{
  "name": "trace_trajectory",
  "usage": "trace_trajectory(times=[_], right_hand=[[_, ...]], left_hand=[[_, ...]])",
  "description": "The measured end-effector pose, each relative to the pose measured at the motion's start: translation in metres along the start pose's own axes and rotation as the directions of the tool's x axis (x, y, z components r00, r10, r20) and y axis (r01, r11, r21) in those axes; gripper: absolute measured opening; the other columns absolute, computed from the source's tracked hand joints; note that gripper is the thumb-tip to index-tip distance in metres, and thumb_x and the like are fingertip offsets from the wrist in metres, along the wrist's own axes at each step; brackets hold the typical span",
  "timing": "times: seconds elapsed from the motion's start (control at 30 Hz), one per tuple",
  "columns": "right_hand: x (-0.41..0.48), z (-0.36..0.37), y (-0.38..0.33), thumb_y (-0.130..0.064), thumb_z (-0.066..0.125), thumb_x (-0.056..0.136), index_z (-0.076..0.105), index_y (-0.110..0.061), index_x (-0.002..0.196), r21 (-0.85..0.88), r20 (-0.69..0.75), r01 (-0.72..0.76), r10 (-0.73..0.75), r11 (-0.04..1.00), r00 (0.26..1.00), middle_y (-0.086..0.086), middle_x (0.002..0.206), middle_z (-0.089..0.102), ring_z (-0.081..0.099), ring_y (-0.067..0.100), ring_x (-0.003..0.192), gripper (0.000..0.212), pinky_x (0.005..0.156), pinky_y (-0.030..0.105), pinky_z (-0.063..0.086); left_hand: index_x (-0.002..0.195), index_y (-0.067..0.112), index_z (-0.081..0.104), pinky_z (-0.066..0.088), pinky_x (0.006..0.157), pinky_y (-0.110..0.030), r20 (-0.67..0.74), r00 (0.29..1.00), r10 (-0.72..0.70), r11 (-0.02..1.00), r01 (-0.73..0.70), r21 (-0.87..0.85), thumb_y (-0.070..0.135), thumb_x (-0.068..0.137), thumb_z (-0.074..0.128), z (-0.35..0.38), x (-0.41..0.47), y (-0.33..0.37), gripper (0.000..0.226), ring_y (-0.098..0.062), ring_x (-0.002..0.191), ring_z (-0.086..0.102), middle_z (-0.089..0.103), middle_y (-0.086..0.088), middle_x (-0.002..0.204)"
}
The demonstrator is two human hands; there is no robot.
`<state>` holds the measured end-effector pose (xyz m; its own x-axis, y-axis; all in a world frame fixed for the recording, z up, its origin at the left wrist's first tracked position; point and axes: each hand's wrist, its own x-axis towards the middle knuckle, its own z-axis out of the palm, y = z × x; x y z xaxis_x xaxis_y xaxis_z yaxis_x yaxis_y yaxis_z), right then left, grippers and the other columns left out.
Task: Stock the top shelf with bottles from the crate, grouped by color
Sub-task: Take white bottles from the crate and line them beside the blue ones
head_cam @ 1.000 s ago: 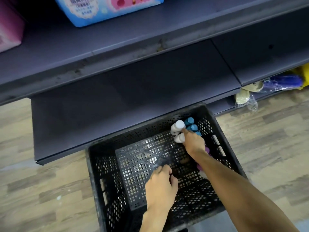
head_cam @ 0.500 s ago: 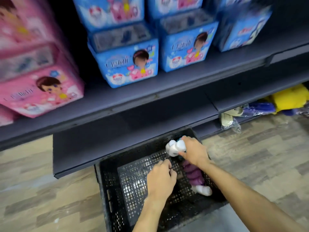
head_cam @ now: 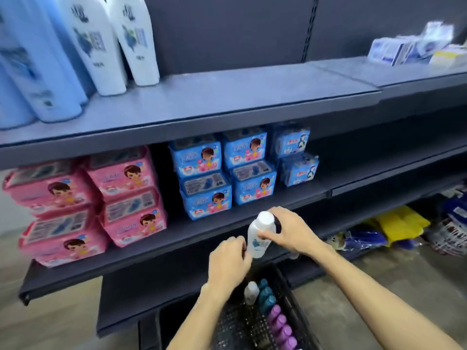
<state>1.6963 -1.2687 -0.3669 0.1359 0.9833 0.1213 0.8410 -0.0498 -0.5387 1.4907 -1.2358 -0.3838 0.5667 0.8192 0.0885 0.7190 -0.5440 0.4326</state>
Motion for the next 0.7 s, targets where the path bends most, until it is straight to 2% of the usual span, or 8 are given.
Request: trace_trajectory(times=[0.1, 0.17, 0.27, 0.37, 0.4, 0.5, 0.6, 0.7], right_hand=[[0.005, -0.037, -0.025, -0.054, 0.072, 0.081, 0.060, -0.023, 0.116, 0.029, -0.035, 0.035, -0.034, 0.999, 0.999, -0.012, 0.103, 0.058, 0.055, 0.005, 0.091, 0.049, 0.080, 0.024, 0.047], [0.008, -0.057, -0.038, -0.052, 0.074, 0.080, 0.059, -0.023, 0.119, 0.066, -0.063, 0.045, -0.041, 0.997, 0.997, -0.014, 0.103, 0.058, 0.055, 0.000, 0.090, 0.051, 0.078, 0.016, 0.045], [0.013, -0.087, -0.061, -0.051, 0.078, 0.077, 0.061, -0.025, 0.111, 0.126, -0.129, 0.082, -0.066, 0.989, 0.989, -0.014, 0.098, 0.059, 0.057, -0.002, 0.089, 0.046, 0.076, 0.014, 0.044], [0.021, -0.116, -0.088, -0.050, 0.080, 0.075, 0.058, -0.040, 0.104, 0.182, -0.179, 0.141, -0.108, 0.973, 0.978, -0.014, 0.101, 0.063, 0.061, -0.002, 0.092, 0.037, 0.081, 0.018, 0.048], [0.023, -0.124, -0.097, -0.050, 0.080, 0.075, 0.059, -0.040, 0.104, 0.196, -0.191, 0.159, -0.121, 0.968, 0.974, -0.014, 0.101, 0.064, 0.062, 0.000, 0.093, 0.037, 0.082, 0.021, 0.050], [0.031, -0.153, -0.125, -0.052, 0.079, 0.075, 0.064, -0.027, 0.103, 0.171, -0.223, 0.235, -0.194, 0.957, 0.955, -0.010, 0.098, 0.064, 0.064, 0.008, 0.090, 0.040, 0.081, 0.027, 0.052], [0.042, -0.187, -0.159, -0.052, 0.078, 0.077, 0.064, -0.027, 0.101, 0.183, -0.227, 0.279, -0.236, 0.943, 0.945, -0.011, 0.096, 0.066, 0.064, 0.007, 0.087, 0.038, 0.078, 0.028, 0.054], [0.054, -0.217, -0.195, -0.043, 0.078, 0.081, 0.067, -0.019, 0.100, 0.198, -0.240, 0.331, -0.282, 0.922, 0.929, -0.003, 0.096, 0.069, 0.065, 0.016, 0.088, 0.032, 0.078, 0.034, 0.055]], left_hand=[[0.090, 0.023, 0.053, 0.047, 0.068, -0.033, -0.054, 0.998, 0.035, 0.999, -0.035, 0.001, 0.033, 0.086, 0.051, -0.033, 0.008, 0.012, 0.011, -0.016, 0.084, 0.056, 0.057, 0.008, 0.087], [0.089, 0.023, 0.053, 0.044, 0.067, -0.032, -0.086, 0.995, 0.059, 0.998, -0.058, 0.014, 0.034, 0.085, 0.051, -0.051, 0.012, 0.018, 0.011, -0.015, 0.085, 0.056, 0.058, 0.008, 0.087], [0.088, 0.023, 0.052, 0.043, 0.069, -0.032, -0.146, 0.985, 0.092, 0.995, -0.087, 0.039, 0.035, 0.085, 0.050, -0.081, 0.012, 0.023, 0.011, -0.016, 0.086, 0.056, 0.059, 0.008, 0.087], [0.090, 0.023, 0.053, 0.041, 0.069, -0.033, -0.195, 0.974, 0.114, 0.992, -0.101, 0.079, 0.035, 0.086, 0.049, -0.112, 0.015, 0.023, 0.013, -0.018, 0.088, 0.057, 0.059, 0.007, 0.090], [0.090, 0.023, 0.053, 0.041, 0.068, -0.033, -0.215, 0.969, 0.119, 0.990, -0.099, 0.101, 0.035, 0.086, 0.049, -0.123, 0.015, 0.022, 0.013, -0.018, 0.089, 0.057, 0.060, 0.007, 0.090], [0.089, 0.024, 0.054, 0.045, 0.068, -0.033, -0.280, 0.952, 0.123, 0.984, -0.082, 0.156, 0.037, 0.085, 0.049, -0.159, 0.017, 0.018, 0.015, -0.018, 0.088, 0.059, 0.062, 0.006, 0.091], [0.088, 0.023, 0.054, 0.049, 0.070, -0.035, -0.334, 0.933, 0.131, 0.980, -0.071, 0.187, 0.036, 0.084, 0.050, -0.198, 0.017, 0.014, 0.014, -0.020, 0.087, 0.061, 0.063, 0.006, 0.090], [0.085, 0.023, 0.054, 0.044, 0.065, -0.033, -0.386, 0.908, 0.164, 0.974, -0.086, 0.211, 0.035, 0.084, 0.051, -0.236, 0.016, 0.018, 0.013, -0.021, 0.086, 0.061, 0.063, 0.005, 0.088]])
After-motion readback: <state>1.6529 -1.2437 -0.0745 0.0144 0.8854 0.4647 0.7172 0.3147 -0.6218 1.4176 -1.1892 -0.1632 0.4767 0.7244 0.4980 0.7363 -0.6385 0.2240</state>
